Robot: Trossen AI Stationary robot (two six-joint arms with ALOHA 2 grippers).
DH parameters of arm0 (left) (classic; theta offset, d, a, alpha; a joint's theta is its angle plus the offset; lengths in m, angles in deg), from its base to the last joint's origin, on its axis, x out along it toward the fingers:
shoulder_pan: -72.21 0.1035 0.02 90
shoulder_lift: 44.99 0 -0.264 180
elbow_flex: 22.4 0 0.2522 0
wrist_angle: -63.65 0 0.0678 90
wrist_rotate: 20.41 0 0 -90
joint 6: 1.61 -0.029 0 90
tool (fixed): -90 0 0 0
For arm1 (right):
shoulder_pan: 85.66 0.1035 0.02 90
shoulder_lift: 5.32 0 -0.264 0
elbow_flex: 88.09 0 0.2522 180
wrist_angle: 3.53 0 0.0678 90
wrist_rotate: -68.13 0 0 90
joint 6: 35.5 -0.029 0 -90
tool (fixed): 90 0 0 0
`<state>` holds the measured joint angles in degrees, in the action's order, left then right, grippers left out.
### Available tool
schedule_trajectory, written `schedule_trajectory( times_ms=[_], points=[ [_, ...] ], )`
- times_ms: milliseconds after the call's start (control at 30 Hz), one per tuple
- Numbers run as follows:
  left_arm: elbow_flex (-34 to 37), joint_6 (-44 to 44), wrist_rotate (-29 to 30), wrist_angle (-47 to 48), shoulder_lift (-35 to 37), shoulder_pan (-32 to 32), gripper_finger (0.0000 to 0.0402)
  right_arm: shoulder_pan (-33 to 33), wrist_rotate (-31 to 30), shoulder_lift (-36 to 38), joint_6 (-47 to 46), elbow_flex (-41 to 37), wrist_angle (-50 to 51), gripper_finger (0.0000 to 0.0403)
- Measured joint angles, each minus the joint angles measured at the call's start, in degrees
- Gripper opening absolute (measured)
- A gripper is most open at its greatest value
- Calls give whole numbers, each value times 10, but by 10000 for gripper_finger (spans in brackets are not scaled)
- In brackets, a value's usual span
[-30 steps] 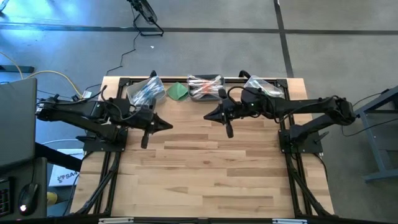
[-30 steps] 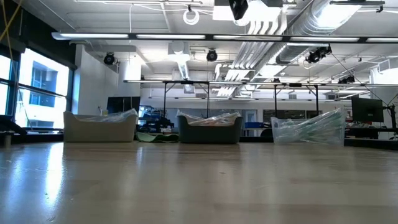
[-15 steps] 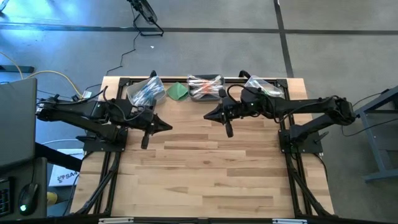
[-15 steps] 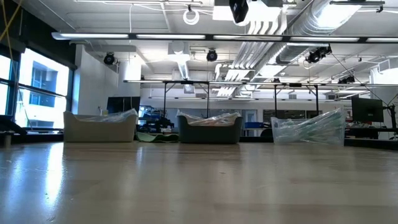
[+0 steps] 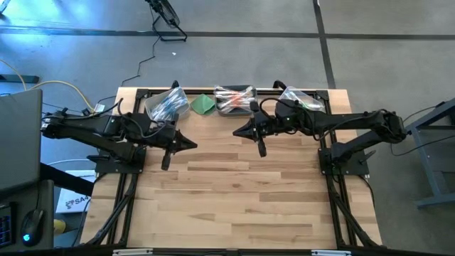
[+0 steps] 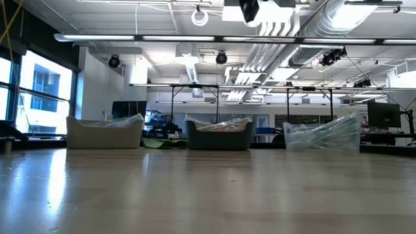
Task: Pick & Place Toothbrushes
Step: Return to Home Position
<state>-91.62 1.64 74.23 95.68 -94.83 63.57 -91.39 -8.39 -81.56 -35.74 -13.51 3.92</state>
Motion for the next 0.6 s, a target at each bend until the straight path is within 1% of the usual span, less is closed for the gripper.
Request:
schedule_trajectory(
  times_ms=[100,200,333,400,500,600],
  points=[
    [0,-1,0,-8,0,0,0,0,2,0,-25,0,5,2],
    [0,-21,-10,-7,0,0,0,0,12,0,-21,0,17,2],
    [0,-59,-60,-5,4,0,0,-2,69,2,-13,0,18,3],
    [0,-60,-72,6,14,0,0,-4,84,7,-15,0,19,3],
    [1,-60,-70,27,33,0,0,-6,93,22,-15,0,20,3],
    [1,-60,-50,31,51,0,0,-8,94,43,-12,0,27,3]
  ],
)
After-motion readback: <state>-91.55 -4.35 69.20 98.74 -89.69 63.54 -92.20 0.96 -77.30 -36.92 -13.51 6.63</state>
